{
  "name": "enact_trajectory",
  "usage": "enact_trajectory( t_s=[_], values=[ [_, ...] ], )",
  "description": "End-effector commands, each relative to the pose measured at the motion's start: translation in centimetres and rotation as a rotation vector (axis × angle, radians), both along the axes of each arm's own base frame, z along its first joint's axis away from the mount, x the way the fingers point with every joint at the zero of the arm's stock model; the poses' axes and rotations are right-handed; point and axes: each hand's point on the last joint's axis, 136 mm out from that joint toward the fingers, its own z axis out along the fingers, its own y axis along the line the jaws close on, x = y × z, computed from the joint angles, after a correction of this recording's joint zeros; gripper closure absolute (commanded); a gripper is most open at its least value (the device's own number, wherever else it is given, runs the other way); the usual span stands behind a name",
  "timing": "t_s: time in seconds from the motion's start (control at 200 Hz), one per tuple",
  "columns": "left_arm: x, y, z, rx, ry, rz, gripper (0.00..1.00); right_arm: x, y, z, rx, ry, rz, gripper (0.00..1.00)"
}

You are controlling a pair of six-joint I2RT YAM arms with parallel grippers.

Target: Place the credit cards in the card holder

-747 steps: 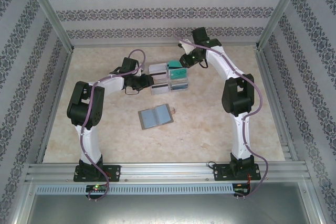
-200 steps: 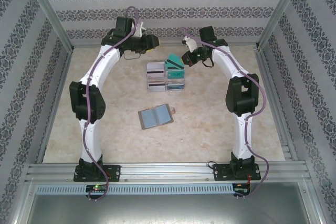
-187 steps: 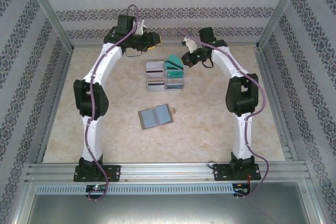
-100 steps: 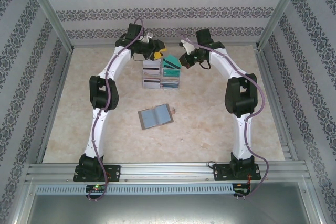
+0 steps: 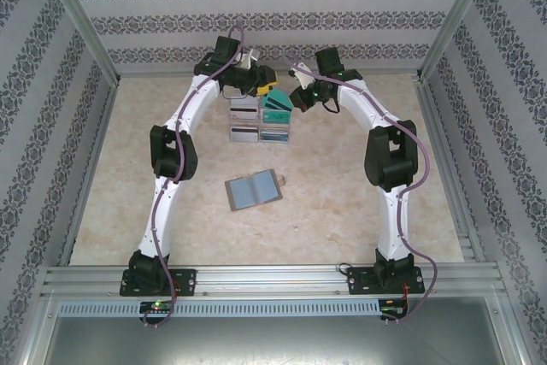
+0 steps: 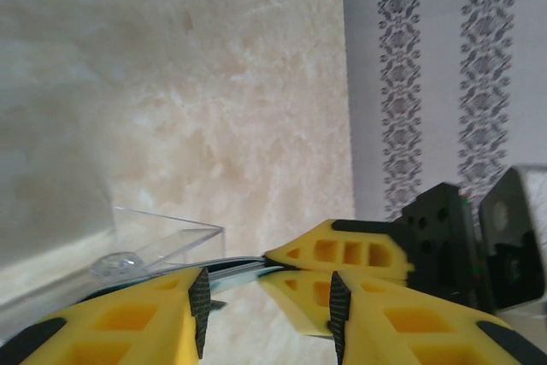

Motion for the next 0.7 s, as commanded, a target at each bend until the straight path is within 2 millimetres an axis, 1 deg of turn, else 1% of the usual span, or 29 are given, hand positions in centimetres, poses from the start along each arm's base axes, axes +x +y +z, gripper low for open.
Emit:
enact_trajectory(
  t_s=[0.0,0.07,0.125,0.22,0.36,0.425,0.55,0.694],
  values=[
    [-0.2,0.8,2.6,0.092,-0.247,-0.106,0.56,-0.7,0.2,-0.3,-0.032,0.0,0.007,1.0],
    [-0.3,1.0,3.2,0.142,-0.358,-0.157,0.55,-0.6,0.3,-0.3,-0.027,0.0,0.008,1.0],
    [0.1,1.3,3.4,0.163,-0.401,-0.159,0.54,-0.6,0.3,-0.2,-0.023,0.0,0.008,1.0],
    [0.7,1.3,4.2,0.113,-0.451,-0.176,0.55,-0.6,0.4,-0.2,-0.025,-0.001,0.009,1.0],
    [0.4,0.8,4.0,0.096,-0.508,-0.243,0.58,-0.6,0.5,-0.1,-0.024,0.002,0.012,1.0],
    [0.3,0.7,3.7,0.089,-0.514,-0.26,0.58,-0.7,0.6,-0.1,-0.026,0.003,0.013,1.0],
    [0.2,0.1,3.8,0.049,-0.528,-0.284,0.6,-0.7,0.8,0.0,-0.025,0.001,0.018,1.0],
    [0.5,0.1,2.6,0.057,-0.541,-0.297,0.61,-0.7,0.9,-0.2,-0.026,0.005,0.021,1.0]
  ],
)
